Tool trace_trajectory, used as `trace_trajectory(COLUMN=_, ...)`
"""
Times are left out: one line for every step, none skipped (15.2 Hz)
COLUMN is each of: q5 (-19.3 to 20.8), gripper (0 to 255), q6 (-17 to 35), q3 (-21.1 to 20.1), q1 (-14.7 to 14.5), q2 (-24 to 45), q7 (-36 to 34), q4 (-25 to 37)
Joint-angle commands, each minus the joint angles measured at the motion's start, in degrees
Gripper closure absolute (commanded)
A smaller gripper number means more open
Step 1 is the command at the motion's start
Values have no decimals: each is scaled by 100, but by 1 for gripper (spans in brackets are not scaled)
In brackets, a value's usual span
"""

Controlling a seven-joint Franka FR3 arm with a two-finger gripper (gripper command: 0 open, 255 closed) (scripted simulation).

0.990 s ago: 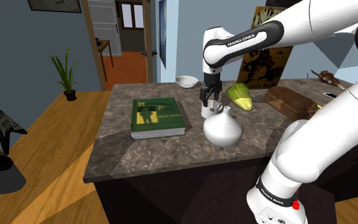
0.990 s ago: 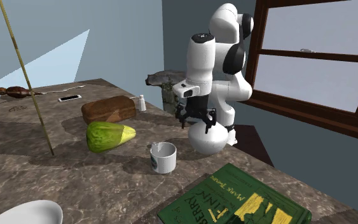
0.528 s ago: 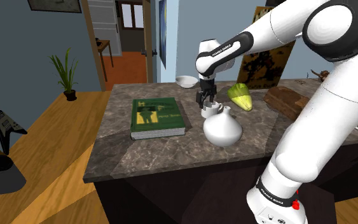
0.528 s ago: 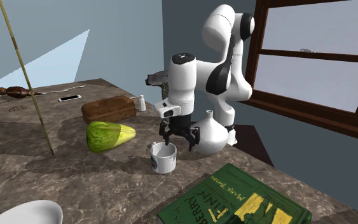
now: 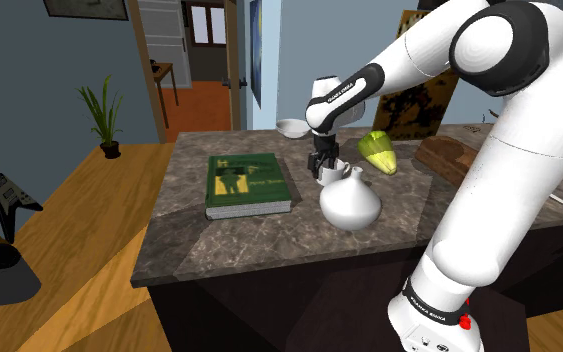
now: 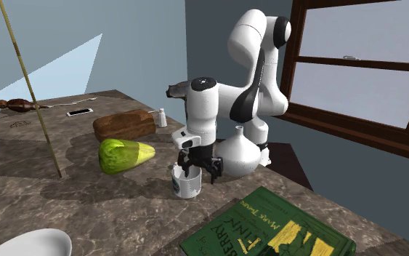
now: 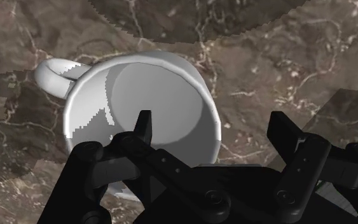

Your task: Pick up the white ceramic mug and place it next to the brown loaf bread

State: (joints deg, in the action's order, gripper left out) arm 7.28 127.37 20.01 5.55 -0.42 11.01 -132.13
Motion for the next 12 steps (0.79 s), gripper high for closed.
trace_trajectory(q5=-11, gripper=0, q6=112, q3=5, q1=4, q2=50, q7=6, q4=-59)
trace_trajectory(q5=-12, gripper=0, q6=112, q3=5, q1=4, q2=51, q7=6, q4=-59)
trace_trajectory(q5=-12, gripper=0, q6=112, q3=5, q1=4, q2=52, q7=7, q4=-58)
trace_trajectory(q5=-12, gripper=0, q6=112, q3=5, q1=4, q2=52, q7=7, q4=-58)
trace_trajectory(q5=-12, gripper=0, q6=112, q3=5, q1=4, q2=52, q7=7, q4=-58)
trace_trajectory(q5=-12, gripper=0, q6=112, q3=5, q1=4, q2=52, q7=7, q4=-58)
trace_trajectory(q5=-12, gripper=0, q6=112, q3=5, q1=4, q2=52, q7=7, q4=-58)
trace_trajectory(q5=-12, gripper=0, q6=112, q3=5, q1=4, q2=51, q7=6, q4=-58)
trace_trajectory(q5=-12, gripper=255, q6=112, q3=5, q1=4, q2=51, q7=6, q4=-58)
trace_trajectory(q5=-12, gripper=255, q6=112, q3=5, q1=4, q2=51, q7=6, q4=-58)
trace_trajectory(q5=-12, gripper=255, q6=112, q3=5, q1=4, q2=51, q7=6, q4=-58)
trace_trajectory(q5=-12, gripper=255, q6=112, q3=5, q1=4, q2=51, q7=6, q4=-58)
